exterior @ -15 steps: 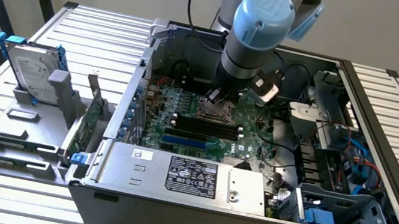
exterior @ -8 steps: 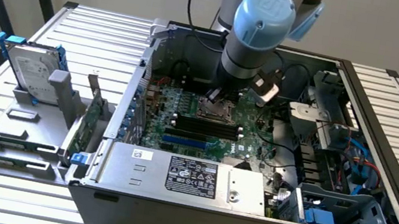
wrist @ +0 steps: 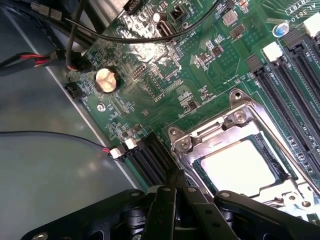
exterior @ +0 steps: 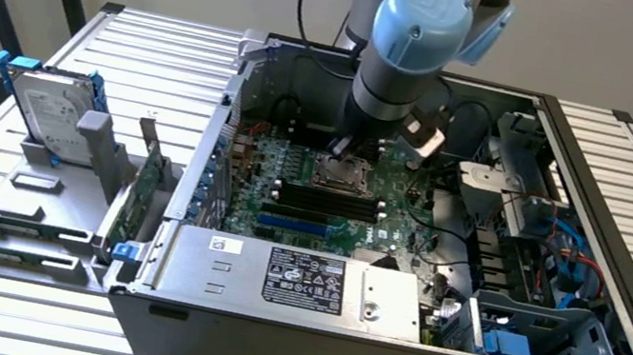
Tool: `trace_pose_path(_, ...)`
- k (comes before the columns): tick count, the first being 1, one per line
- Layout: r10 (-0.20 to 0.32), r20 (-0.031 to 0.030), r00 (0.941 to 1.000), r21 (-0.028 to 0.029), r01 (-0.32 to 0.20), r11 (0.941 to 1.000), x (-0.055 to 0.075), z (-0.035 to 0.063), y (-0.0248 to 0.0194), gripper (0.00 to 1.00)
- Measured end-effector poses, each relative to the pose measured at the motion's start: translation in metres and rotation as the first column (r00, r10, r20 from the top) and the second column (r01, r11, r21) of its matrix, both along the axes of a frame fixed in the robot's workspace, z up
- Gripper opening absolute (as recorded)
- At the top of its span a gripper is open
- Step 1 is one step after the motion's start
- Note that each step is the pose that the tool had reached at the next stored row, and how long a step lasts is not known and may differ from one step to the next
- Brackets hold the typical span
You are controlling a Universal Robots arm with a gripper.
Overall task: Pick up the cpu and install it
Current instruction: 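Install the first cpu locking lever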
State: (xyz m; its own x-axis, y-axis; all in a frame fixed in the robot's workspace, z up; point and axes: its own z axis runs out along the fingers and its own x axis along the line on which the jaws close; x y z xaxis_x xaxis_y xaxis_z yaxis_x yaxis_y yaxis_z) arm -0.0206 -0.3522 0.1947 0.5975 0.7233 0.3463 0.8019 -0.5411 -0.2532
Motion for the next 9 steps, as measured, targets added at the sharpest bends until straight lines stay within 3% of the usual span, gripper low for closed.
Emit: trace_pose_path(9,0.002,0.0000,1.0000,-0.0001,-0.002,1.0000,-0.0017,0.0073,-0.0029,0.11)
